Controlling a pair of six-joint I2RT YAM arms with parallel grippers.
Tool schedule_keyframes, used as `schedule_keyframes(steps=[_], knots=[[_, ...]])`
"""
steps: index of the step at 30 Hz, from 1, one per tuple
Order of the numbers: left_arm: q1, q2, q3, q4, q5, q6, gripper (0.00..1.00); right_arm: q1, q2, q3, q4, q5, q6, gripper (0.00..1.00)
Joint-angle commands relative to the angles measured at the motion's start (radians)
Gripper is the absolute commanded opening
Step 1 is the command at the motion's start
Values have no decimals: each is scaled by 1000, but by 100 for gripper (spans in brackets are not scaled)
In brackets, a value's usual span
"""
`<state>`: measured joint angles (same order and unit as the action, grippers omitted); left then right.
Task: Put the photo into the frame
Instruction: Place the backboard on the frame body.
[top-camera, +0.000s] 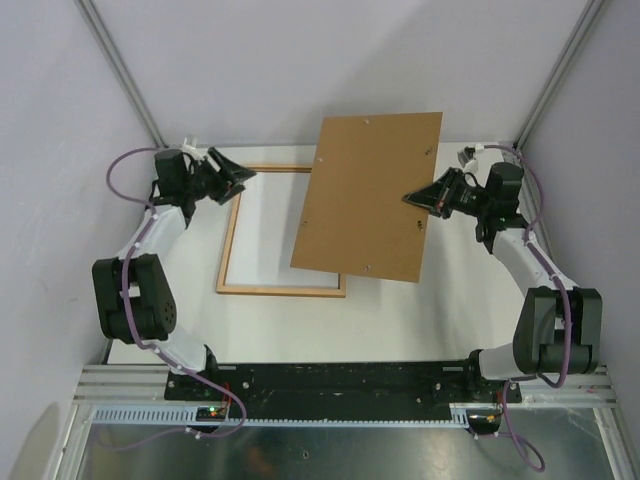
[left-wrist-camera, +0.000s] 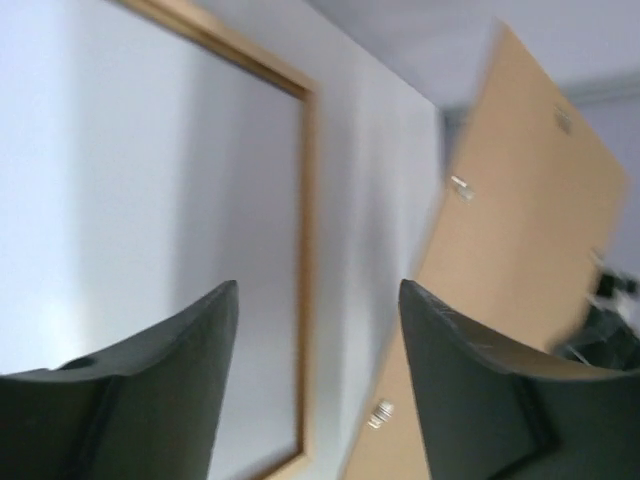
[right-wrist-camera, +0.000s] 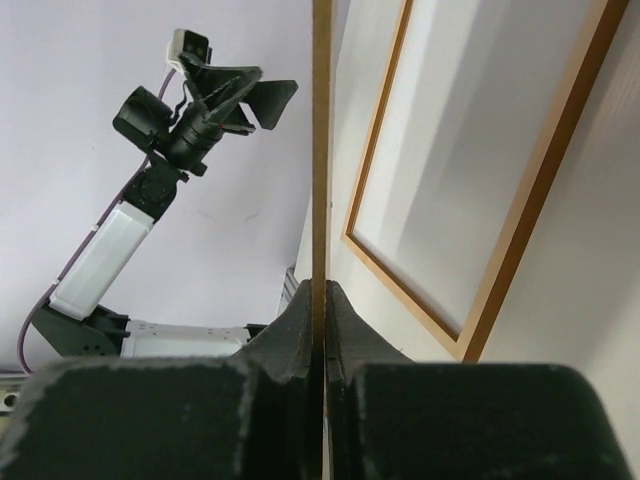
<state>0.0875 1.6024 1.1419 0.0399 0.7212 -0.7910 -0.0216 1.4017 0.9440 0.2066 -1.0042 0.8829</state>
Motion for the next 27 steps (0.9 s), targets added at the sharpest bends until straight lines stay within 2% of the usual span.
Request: schedule_keyframes(steps=[1,5,8,11,16,22,27], knots=[[31,1,76,-286,-436,120,61,36,13,32,75,9,64,0],[35,58,114,-382,-648,149,43,85,41,33,92,31,88,0],[39,91,107,-400,-738,159,32,121,65,44,65,61,68,0],[41,127,102,-404,-795,177,25,153,84,52,50,84,57,0],[43,190,110,-408,-829,203,13,200,125,62,67,113,61,0],[44,281,129,-407,-805,220,3,254,179,77,89,149,65,0],[43,340,151,-409,-774,234,0,279,224,78,137,165,81,0]])
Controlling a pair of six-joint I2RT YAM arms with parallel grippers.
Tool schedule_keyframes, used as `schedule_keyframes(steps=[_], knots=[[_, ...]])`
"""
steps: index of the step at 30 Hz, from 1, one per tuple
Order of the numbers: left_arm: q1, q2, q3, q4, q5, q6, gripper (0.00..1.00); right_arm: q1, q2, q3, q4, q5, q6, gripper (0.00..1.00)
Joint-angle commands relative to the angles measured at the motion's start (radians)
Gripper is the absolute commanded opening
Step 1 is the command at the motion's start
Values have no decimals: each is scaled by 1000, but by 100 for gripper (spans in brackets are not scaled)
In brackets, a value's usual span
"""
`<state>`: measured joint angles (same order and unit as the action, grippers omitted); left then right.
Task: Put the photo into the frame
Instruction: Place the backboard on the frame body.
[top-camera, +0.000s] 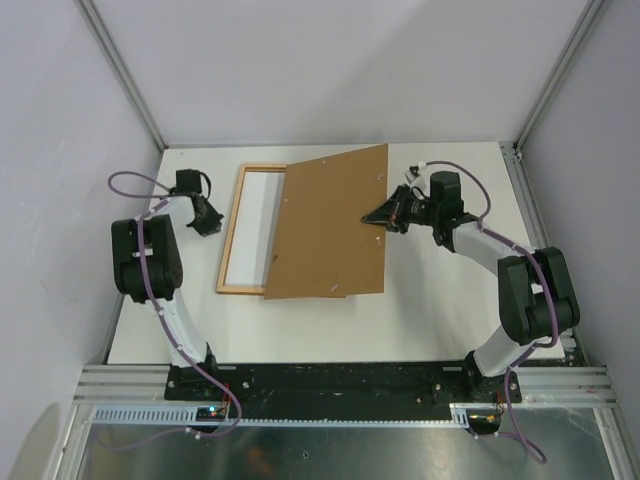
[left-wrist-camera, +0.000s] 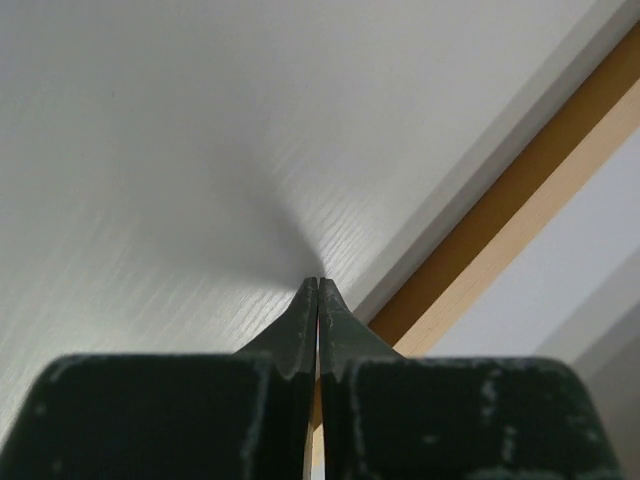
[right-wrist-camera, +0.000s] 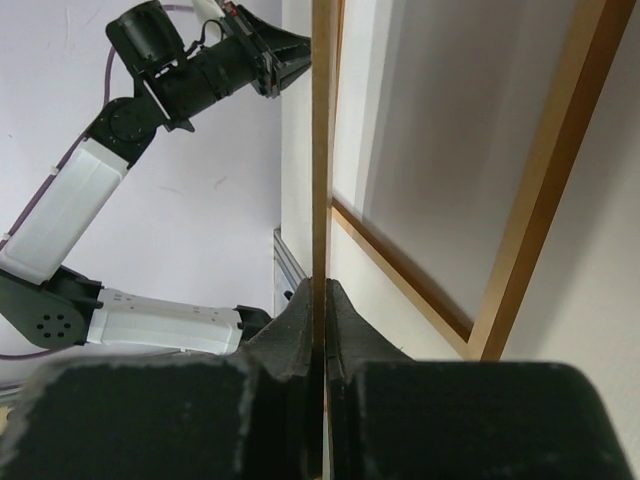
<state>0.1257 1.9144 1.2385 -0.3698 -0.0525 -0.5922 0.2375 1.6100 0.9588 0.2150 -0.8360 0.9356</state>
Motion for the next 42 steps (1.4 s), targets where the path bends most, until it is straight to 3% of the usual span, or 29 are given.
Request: schedule_keyframes(steps=[1,12,42], knots=[[5,36,59,0,9,41,0,24,27,65,144,-3,32,0],[-4,87,62,-3,73,87,0,60,159,79,342,28,135,0],[-108,74,36,-9,125,82,0,118,290,143,347,108,84,0]])
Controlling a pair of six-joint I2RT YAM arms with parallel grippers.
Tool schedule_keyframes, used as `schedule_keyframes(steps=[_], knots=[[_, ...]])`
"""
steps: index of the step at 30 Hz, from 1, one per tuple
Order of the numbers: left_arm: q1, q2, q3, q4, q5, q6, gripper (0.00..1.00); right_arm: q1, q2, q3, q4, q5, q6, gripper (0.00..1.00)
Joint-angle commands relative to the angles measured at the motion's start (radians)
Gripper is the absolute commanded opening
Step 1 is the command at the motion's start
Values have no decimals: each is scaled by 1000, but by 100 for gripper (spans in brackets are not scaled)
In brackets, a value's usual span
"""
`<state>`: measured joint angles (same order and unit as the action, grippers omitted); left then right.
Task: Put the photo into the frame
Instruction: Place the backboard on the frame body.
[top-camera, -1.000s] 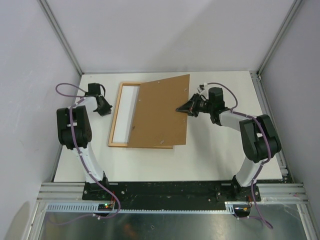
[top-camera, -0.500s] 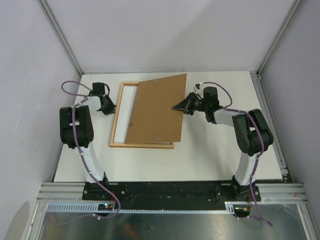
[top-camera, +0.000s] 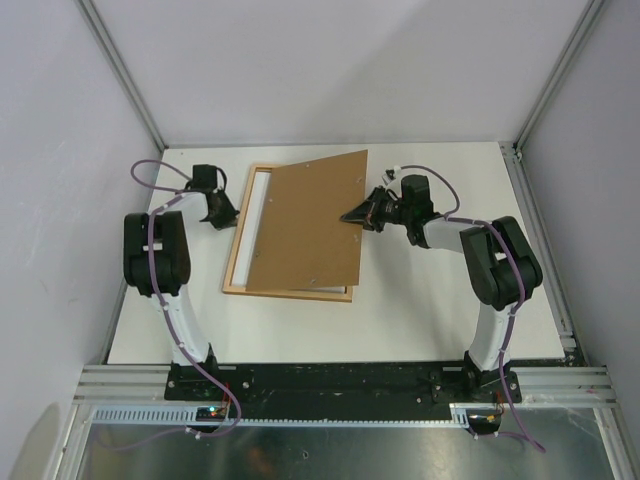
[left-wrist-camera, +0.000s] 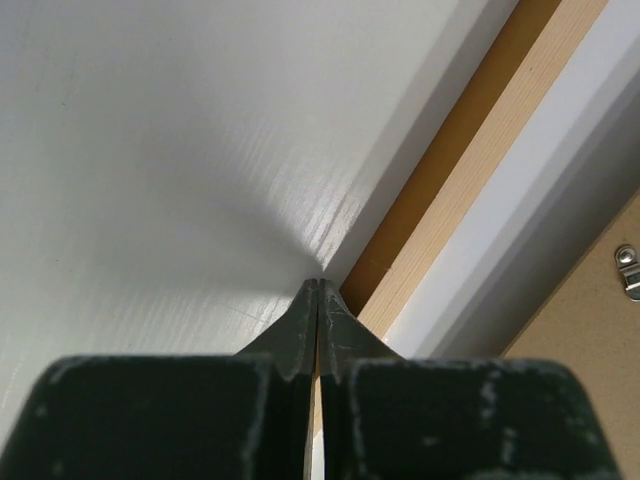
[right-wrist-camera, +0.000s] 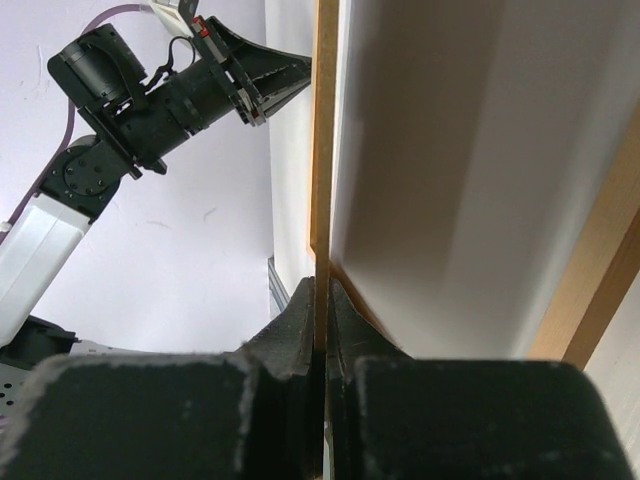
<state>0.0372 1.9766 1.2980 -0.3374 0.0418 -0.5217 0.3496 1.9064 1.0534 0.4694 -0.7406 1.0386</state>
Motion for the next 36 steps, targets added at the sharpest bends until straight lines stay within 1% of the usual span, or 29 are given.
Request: schedule_keyframes(steps=[1,20,24,30,36], knots=[[-21,13,-24,-41,37,15,0,4,-4,50,97,9,-12,0],[-28,6,-28,-41,69,22,0,-15,-7,57,79,48,-9,0],[-58,4,-34,-41,72,20,0,-17,-9,57,89,78,1,0],[-64,-3,-43,-41,76,16,0,-6,9,57,113,82,16,0],[-75,-14,-54,-40,79,9,0,20,23,57,77,78,-2,0]])
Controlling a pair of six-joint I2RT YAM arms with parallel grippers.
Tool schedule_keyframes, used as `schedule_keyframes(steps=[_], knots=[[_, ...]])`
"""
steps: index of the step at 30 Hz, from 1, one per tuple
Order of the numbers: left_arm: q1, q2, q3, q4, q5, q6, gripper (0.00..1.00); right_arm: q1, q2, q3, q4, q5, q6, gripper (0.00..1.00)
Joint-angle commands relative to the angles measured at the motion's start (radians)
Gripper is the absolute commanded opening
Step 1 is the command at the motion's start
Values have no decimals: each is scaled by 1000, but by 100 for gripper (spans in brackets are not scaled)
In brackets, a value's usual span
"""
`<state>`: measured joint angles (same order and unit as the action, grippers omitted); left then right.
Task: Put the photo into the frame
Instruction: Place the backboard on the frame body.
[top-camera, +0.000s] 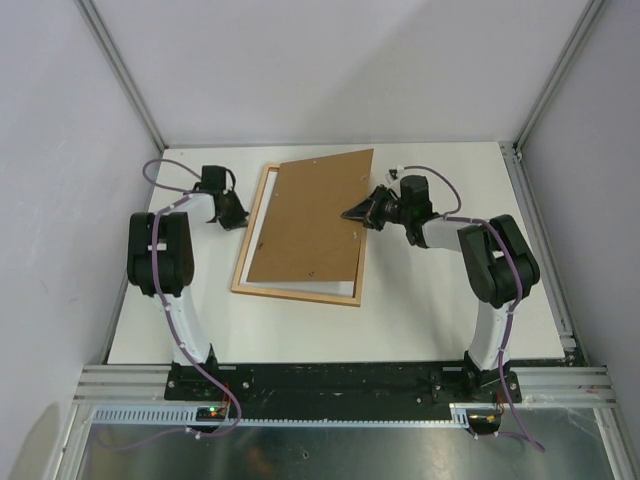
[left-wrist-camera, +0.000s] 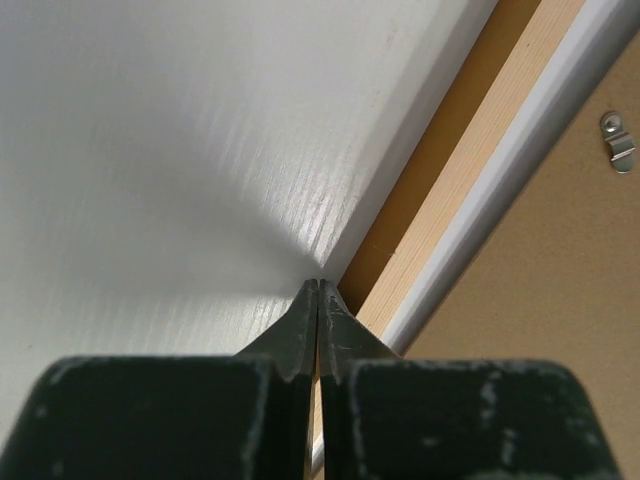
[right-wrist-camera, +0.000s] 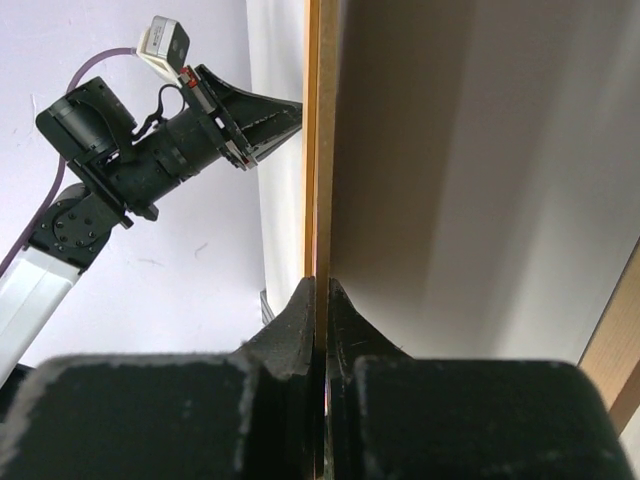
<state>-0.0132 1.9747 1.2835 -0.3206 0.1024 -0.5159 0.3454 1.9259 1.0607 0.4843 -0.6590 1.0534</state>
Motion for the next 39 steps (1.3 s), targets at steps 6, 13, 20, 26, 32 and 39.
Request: schedule_keyframes(steps=[6,13,20,26,32,39], knots=[[-36,-31,-57,-58,23,-9,0,35,7,50,28,1,-26,0],[-42,-40,-69,-58,29,-19,0,46,17,49,-11,-9,-45,0],[-41,-40,-77,-57,24,-23,0,47,7,42,-56,-36,-72,0],[-41,-44,-81,-57,21,-25,0,49,-8,26,-83,-31,-92,0],[-42,-41,-82,-58,21,-27,0,46,-18,8,-93,-41,-98,0],[-41,-39,-83,-57,23,-28,0,22,-29,-33,-41,-81,-59,0]])
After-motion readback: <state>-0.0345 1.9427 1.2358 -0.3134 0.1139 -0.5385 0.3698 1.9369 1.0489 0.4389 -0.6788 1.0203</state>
